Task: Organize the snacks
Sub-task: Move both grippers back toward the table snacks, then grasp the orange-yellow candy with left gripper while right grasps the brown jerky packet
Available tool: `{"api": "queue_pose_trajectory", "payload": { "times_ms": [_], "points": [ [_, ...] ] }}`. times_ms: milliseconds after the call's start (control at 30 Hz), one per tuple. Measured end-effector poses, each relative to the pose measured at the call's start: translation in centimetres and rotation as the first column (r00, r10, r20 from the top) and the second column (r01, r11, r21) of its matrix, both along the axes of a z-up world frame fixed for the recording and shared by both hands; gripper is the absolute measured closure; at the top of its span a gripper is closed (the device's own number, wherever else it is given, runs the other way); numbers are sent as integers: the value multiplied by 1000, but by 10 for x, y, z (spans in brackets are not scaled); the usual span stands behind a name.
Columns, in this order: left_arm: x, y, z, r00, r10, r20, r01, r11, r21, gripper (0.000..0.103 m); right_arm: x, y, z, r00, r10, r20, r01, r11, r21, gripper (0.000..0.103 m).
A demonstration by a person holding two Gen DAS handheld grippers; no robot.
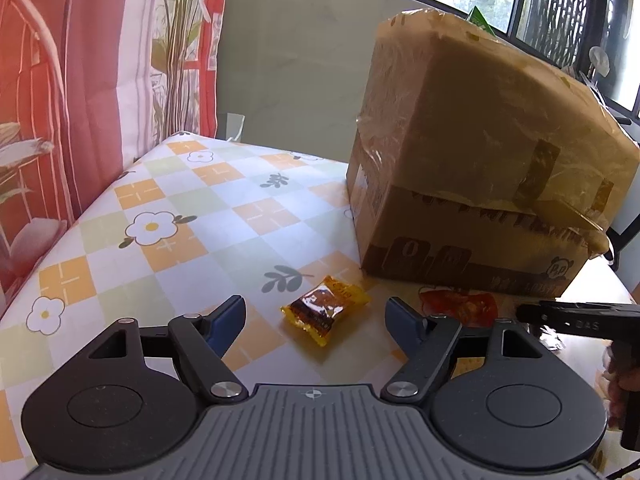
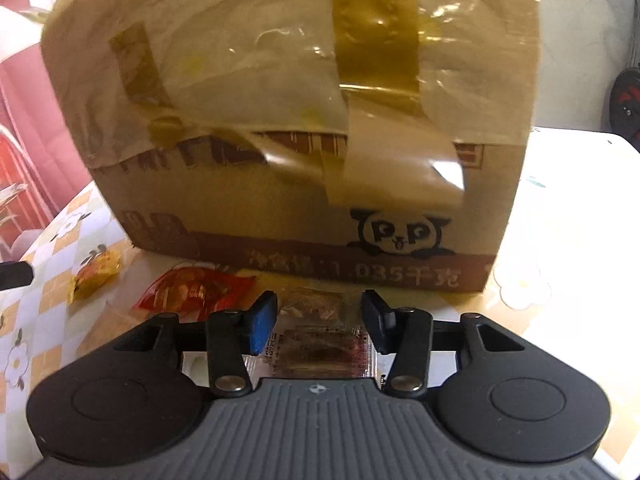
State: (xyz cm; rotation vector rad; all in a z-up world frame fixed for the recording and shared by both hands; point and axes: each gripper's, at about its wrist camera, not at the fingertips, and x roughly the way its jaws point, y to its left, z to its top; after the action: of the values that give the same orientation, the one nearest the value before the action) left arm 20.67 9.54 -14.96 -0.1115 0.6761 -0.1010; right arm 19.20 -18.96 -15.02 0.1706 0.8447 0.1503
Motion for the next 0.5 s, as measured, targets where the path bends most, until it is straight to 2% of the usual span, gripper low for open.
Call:
{"api": "queue_pose_trajectory", "payload": {
  "times_ms": [333,500],
  "points": [
    [-5,-11,-2,1000,-27,-7,27,1000,-10,26,-48,-4,9,998,46,-35,-45,999,13,53],
    [-9,-14,-1,999,-38,-5,38,999,-8,26,-45,2,16,993,110,-35,-108,994,32,41]
  ]
}}
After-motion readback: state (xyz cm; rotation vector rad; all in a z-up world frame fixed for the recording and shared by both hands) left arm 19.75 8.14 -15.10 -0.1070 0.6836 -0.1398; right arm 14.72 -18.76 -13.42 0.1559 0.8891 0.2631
